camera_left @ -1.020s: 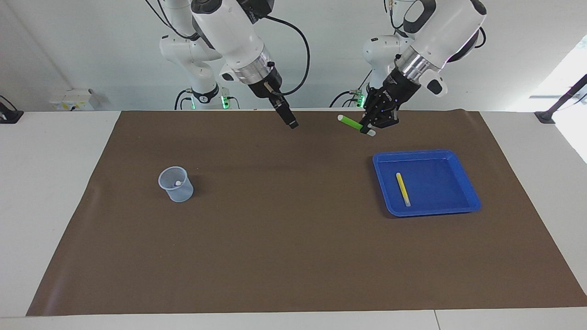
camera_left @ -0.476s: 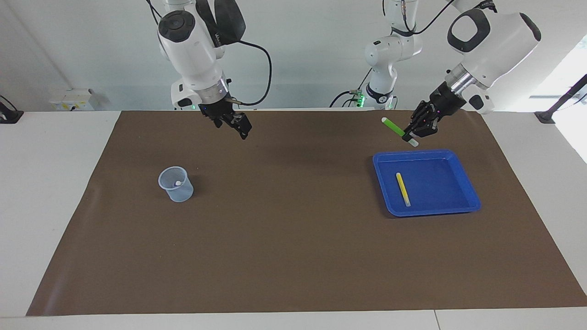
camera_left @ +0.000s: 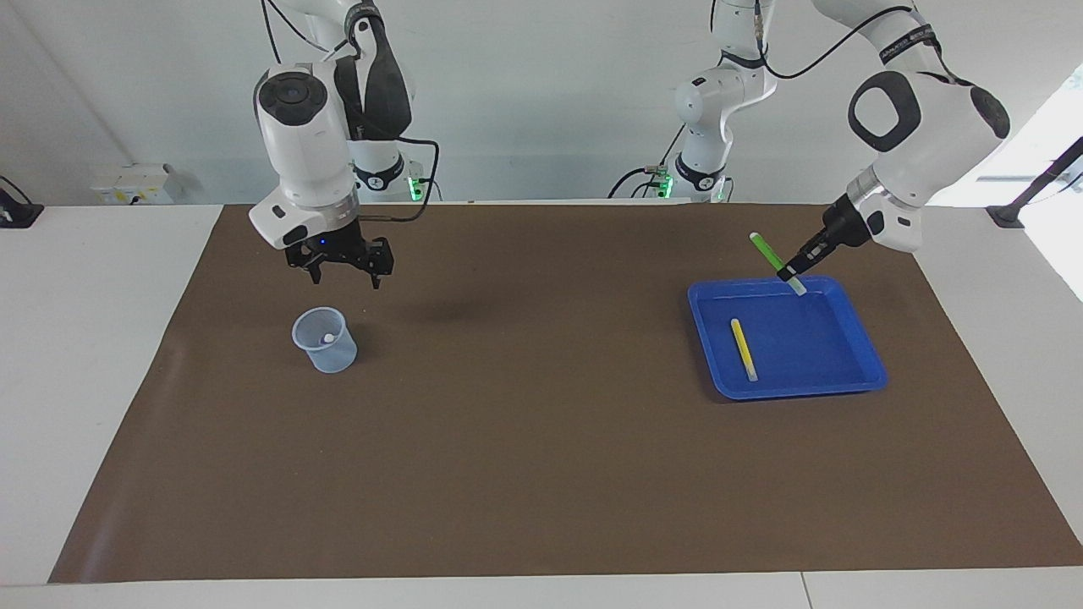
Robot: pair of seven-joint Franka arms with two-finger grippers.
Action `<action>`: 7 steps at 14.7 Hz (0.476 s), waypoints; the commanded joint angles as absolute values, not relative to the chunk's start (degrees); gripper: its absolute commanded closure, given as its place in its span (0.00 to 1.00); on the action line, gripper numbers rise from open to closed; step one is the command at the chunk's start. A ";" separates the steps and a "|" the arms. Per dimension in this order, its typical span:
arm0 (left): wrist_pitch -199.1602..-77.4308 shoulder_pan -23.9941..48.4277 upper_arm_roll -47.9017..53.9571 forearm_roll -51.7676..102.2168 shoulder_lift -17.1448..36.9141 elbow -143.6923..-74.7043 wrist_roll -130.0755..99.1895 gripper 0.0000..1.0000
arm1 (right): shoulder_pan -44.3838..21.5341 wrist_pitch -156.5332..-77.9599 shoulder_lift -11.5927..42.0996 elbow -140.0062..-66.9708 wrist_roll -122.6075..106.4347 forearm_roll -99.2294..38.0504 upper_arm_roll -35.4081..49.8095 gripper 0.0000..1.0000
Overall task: Right arm passes pens to left for tray arrangement
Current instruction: 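Lower the green pen into the blue tray and open the left gripper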
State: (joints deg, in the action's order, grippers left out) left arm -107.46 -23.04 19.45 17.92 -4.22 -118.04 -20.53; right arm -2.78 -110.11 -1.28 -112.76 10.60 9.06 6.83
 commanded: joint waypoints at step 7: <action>-119.96 -21.89 19.95 0.36 9.66 -116.81 -4.75 1.00 | -2.37 -127.52 3.25 -119.62 -9.23 16.26 3.16 0.00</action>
